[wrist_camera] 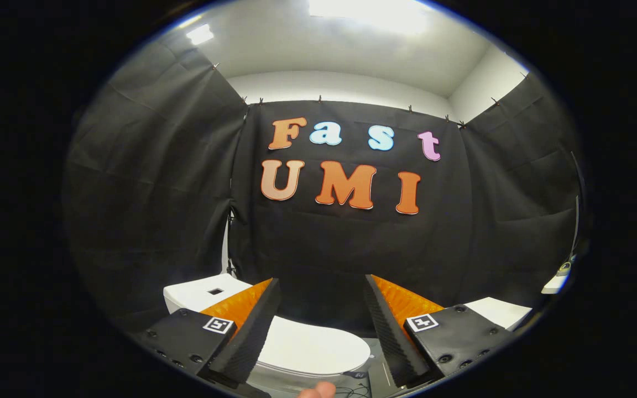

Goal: Open the toilet lid.

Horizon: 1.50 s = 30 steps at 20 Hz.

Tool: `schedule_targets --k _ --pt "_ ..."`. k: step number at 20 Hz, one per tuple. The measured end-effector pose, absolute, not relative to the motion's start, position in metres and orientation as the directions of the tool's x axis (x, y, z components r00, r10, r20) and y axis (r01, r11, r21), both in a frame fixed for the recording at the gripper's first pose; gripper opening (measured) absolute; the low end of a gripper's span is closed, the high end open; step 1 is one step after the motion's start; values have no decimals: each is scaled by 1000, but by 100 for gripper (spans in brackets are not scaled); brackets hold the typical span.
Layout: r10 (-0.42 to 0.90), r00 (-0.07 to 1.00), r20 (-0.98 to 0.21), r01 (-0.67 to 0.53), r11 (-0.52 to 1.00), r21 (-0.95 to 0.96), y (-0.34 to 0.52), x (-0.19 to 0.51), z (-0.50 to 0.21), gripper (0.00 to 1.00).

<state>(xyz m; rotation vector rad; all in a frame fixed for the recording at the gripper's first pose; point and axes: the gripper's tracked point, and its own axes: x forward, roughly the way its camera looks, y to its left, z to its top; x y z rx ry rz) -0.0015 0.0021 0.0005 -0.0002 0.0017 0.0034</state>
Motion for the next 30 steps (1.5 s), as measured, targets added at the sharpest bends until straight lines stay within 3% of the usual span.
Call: schedule_targets --k 26,30 --pt "2 1000 -14 -2 1000 -6 2 0 -4 98" --pt "-41 998 -45 41 999 -3 -13 7 -22 98"
